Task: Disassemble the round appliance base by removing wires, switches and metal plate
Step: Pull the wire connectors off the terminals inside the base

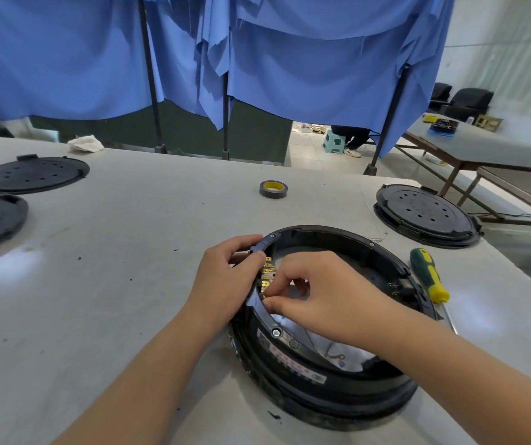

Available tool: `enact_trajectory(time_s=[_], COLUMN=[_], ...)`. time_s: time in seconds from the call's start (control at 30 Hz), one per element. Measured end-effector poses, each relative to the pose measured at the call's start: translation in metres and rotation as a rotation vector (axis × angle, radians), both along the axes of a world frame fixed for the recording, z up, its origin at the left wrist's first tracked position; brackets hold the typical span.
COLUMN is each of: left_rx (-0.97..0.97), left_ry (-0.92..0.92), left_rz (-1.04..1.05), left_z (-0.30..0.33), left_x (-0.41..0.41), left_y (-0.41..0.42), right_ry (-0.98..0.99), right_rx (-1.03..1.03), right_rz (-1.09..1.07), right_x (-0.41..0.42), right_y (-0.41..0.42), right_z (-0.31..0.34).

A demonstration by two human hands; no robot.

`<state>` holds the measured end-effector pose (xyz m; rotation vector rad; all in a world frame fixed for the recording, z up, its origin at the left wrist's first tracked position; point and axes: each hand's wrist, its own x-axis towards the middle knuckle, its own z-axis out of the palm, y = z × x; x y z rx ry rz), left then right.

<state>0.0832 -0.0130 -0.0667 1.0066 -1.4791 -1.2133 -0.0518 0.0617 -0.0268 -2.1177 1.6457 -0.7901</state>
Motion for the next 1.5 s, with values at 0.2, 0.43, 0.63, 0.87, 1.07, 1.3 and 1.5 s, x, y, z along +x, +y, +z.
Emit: enact_trajectory(time_s=[0.2,0.43,0.63,0.87,1.07,1.3,1.5], left_rx=[0.016,0.015,0.015,0.019,0.045,0.058,0.058], left_ry=[-0.002,-0.016,-0.012,-0.017,-0.006,0.000,0.003], left_rz=[-0.006,-0.006,-0.002,-0.009,-0.016,-0.014,-0.012], left_z=[0.000,-0.001,-0.001,0.000,0.000,0.002,0.004], left_x=[0.000,0.001,0.001,0.002,0.002,0.003,0.003], left_y=[0.000,0.000,0.000,0.000,0.000,0.000,0.002], right_ry=[0.036,0.019,-0.015,-0.042,-0.077,-0.138,-0.172], right_rx=[0.002,0.027,0.036,0.017,-0.064,-0.185,-0.233], right_rz=[-0.020,-0.017,0.016,-0.026,-0.083,-0.209,-0.428], right_x=[0.001,0.000,-0.003,-0.007,-0.016,-0.057,-0.117], right_y=[0.001,0.001,-0.001,0.003,0.006,0.001,-0.015], right_z=[0.001,0.000,0.001,0.000,0.015,0.042,0.034])
